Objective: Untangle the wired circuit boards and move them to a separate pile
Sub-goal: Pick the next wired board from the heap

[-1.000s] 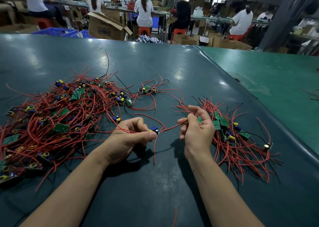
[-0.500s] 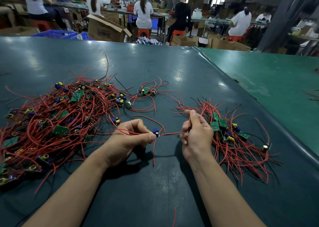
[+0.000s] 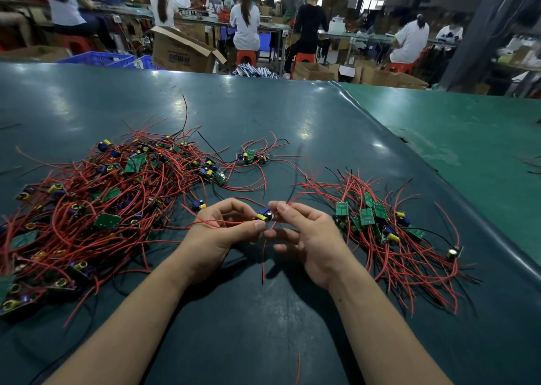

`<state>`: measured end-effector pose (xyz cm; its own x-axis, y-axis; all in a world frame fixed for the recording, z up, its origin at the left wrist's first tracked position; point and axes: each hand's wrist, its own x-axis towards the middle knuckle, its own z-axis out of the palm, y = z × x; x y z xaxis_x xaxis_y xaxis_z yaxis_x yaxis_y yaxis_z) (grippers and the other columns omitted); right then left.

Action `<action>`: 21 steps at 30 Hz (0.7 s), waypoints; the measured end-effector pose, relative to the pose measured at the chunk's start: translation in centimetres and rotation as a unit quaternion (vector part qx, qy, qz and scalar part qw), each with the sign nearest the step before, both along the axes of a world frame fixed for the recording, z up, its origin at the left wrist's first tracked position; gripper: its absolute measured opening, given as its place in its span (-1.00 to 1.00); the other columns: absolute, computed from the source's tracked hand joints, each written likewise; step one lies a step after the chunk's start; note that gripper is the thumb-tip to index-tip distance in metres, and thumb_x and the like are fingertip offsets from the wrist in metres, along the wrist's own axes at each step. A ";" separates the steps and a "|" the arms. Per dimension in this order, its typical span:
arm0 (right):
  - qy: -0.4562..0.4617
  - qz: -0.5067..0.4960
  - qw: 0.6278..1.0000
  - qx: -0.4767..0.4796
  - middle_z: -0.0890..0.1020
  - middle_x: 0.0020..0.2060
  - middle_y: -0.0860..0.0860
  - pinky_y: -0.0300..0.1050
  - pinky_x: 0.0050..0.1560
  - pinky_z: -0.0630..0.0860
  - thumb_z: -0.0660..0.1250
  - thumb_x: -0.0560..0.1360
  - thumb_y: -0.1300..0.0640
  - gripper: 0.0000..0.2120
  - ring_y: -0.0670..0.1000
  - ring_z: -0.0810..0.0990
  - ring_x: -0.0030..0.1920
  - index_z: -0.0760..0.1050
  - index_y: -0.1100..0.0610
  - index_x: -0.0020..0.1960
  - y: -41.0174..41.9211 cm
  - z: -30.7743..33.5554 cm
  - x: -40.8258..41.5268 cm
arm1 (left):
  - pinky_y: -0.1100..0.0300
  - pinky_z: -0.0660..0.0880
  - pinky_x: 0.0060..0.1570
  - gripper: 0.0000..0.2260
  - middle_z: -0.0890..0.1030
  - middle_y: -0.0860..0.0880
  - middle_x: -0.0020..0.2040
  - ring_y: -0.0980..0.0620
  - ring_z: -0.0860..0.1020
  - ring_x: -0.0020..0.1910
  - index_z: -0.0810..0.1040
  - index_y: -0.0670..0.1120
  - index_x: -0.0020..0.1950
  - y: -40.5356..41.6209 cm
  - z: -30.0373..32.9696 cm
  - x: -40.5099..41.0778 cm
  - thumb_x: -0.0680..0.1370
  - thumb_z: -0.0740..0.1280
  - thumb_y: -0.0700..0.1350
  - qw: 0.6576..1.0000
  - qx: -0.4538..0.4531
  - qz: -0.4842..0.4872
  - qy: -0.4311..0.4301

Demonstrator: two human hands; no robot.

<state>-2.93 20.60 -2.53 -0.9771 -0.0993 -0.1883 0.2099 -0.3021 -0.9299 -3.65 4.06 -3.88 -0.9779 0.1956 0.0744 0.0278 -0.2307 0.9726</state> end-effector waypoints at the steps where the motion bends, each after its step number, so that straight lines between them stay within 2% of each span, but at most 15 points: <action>1: 0.008 -0.009 1.000 0.016 0.71 -0.14 0.03 -0.26 -0.50 0.48 0.37 0.54 0.14 -0.87 -0.03 0.66 -0.34 0.69 0.10 -0.13 0.1 -0.1 0.0 | 0.23 0.53 -0.20 -0.76 0.62 -0.09 -0.26 -0.04 0.55 -0.27 0.53 -0.21 -0.14 -0.1 0.0 0.0 0.27 0.49 -0.23 1.000 -0.004 -0.005 0.003; 5: 0.039 -0.077 0.995 0.059 0.71 -0.24 0.03 -0.29 -0.52 0.44 0.38 0.54 0.16 -0.85 -0.08 0.62 -0.39 0.67 0.14 -0.17 0.2 0.0 -0.4 | 0.24 0.48 -0.30 -0.71 0.58 -0.07 -0.31 0.00 0.50 -0.33 0.50 -0.20 -0.19 -0.2 0.0 0.0 0.25 0.55 -0.20 0.999 -0.031 -0.018 0.020; 7: 0.038 -0.139 0.989 0.041 0.71 -0.27 0.01 -0.30 -0.53 0.43 0.37 0.54 0.16 -0.84 -0.11 0.60 -0.42 0.66 0.14 -0.19 0.5 0.3 -0.7 | 0.23 0.44 -0.37 -0.66 0.56 -0.07 -0.35 0.00 0.48 -0.39 0.48 -0.20 -0.20 -0.3 -0.1 0.0 0.23 0.61 -0.22 0.998 -0.045 -0.027 0.023; 12: 0.071 -0.265 0.961 -0.038 0.68 -0.34 0.03 -0.29 -0.48 0.47 0.39 0.53 0.21 -0.83 -0.10 0.56 -0.44 0.66 0.16 -0.23 1.4 0.2 -1.2 | 0.21 0.37 -0.37 -0.76 0.54 -0.11 -0.36 -0.04 0.45 -0.41 0.46 -0.20 -0.22 -0.3 -0.2 -0.1 0.28 0.50 -0.25 0.999 -0.030 -0.042 0.014; 17: 0.105 -0.327 0.939 -0.017 0.66 -0.41 0.02 -0.28 -0.44 0.51 0.40 0.53 0.23 -0.75 -0.11 0.54 -0.47 0.64 0.15 -0.33 1.5 -0.2 -1.5 | 0.18 0.37 -0.36 -0.77 0.53 -0.11 -0.37 -0.05 0.43 -0.41 0.44 -0.20 -0.22 -0.4 0.0 0.0 0.27 0.48 -0.28 0.999 -0.001 -0.051 0.001; 21: 0.102 -0.349 0.931 -0.019 0.63 -0.44 0.01 -0.29 -0.50 0.46 0.35 0.56 0.25 -0.74 -0.10 0.51 -0.51 0.60 0.19 -0.30 1.8 -0.4 -1.7 | 0.15 0.37 -0.37 -0.78 0.51 -0.07 -0.37 -0.04 0.40 -0.40 0.42 -0.19 -0.20 -0.3 0.1 0.0 0.29 0.45 -0.29 0.998 0.014 -0.054 -0.004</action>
<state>-4.59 22.44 -2.89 -0.8205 0.5716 -0.0011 -0.2298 -0.3317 -0.9150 -3.65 3.78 -3.82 -0.9517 0.2978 0.0745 -0.0056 -0.2593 0.9658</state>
